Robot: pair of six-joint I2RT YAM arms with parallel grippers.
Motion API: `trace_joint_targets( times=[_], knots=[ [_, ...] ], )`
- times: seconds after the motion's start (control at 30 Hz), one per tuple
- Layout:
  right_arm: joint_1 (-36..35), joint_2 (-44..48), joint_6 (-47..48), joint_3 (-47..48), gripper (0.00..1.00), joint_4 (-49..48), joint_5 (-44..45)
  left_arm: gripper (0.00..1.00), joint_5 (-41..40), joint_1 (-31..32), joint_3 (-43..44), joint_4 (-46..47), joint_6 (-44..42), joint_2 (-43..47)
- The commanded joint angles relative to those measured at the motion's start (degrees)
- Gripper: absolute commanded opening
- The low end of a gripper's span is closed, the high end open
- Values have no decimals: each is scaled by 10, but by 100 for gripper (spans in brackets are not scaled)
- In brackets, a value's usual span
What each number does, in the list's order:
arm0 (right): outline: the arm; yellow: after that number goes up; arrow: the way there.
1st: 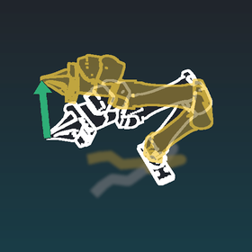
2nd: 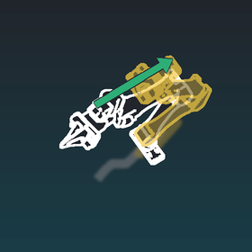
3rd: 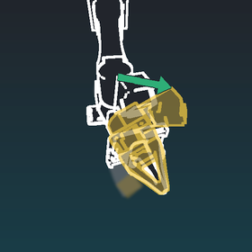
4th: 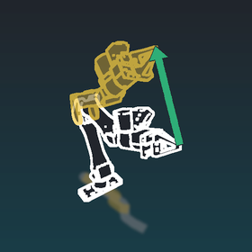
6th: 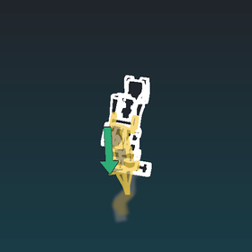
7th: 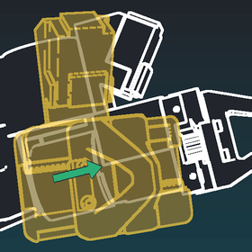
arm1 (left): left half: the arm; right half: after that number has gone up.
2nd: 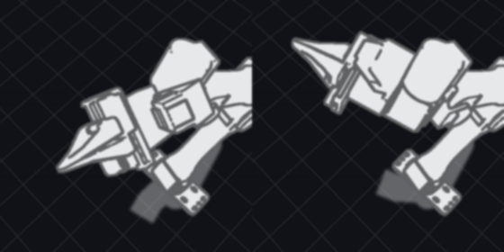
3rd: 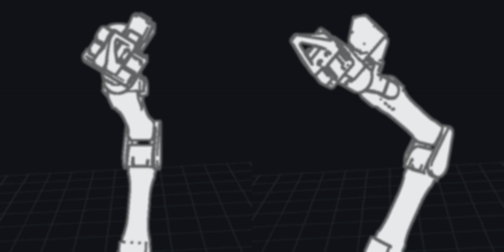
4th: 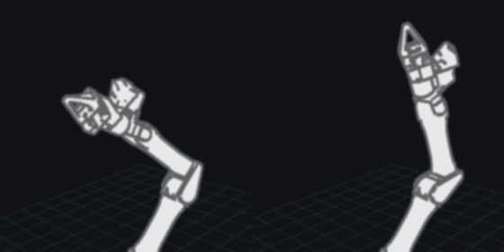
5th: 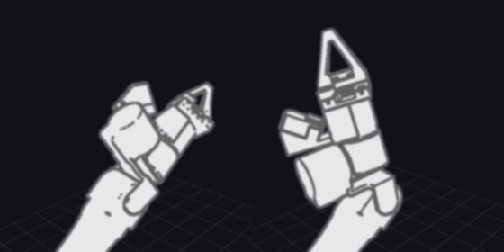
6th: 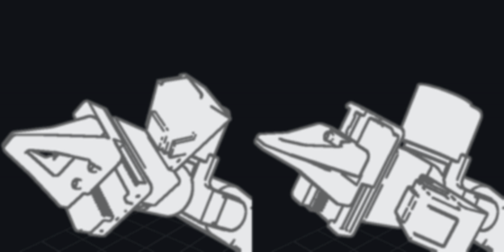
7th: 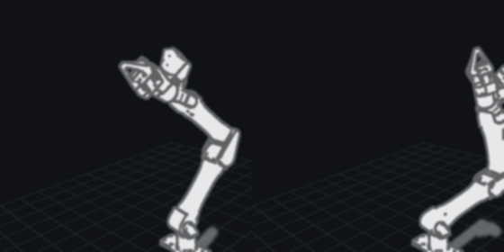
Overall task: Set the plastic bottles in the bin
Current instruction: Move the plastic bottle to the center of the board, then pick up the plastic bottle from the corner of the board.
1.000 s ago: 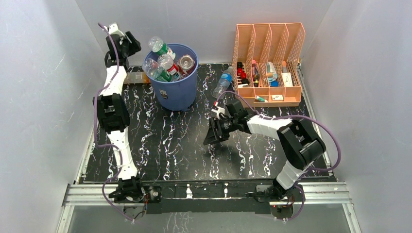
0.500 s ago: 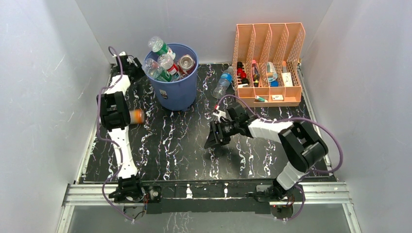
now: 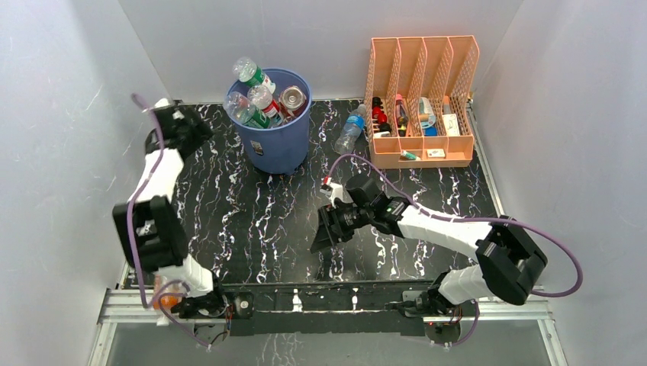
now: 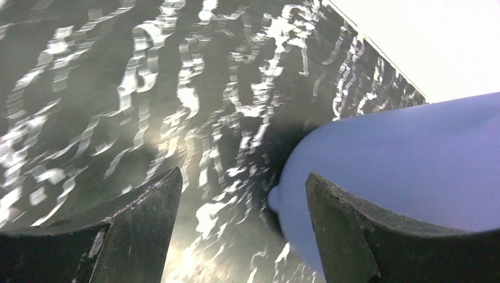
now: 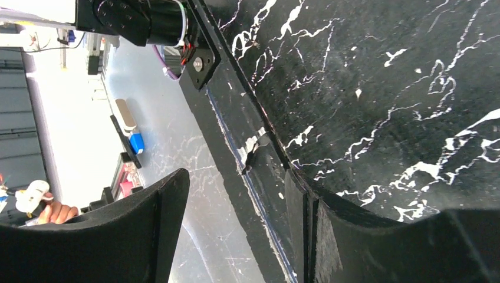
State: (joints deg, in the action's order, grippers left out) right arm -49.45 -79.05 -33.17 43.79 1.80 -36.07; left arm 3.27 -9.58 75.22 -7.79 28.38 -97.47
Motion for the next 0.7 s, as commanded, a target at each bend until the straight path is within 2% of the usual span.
trace_joint_targets(
  times=[0.0, 0.2, 0.27, 0.33, 0.37, 0.4, 0.53, 0.67],
  knots=[
    [-35, 27, -20, 15, 71, 19, 45, 76, 13, -81, -121, -26, 23, 139],
    [-84, 23, -27, 43, 71, 43, 82, 75, 60, -93, -145, -78, 51, 250],
    [-105, 23, -32, 51, 71, 47, 98, 76, 31, -93, -130, -132, 36, 289],
    [-125, 21, -37, 55, 71, 44, 106, 82, -10, -93, -119, -195, 19, 324],
    [-134, 18, -40, 57, 71, 40, 109, 86, -29, -93, -119, -224, 16, 339],
    [-143, 13, -41, 56, 71, 36, 111, 96, -43, -93, -121, -248, 17, 353],
    [-174, -4, -43, 61, 72, 30, 119, 98, -87, -93, -137, -337, 49, 379],
    [-205, 1, -43, 63, 72, 30, 133, 98, -168, -93, -123, -447, 90, 373]
  ],
)
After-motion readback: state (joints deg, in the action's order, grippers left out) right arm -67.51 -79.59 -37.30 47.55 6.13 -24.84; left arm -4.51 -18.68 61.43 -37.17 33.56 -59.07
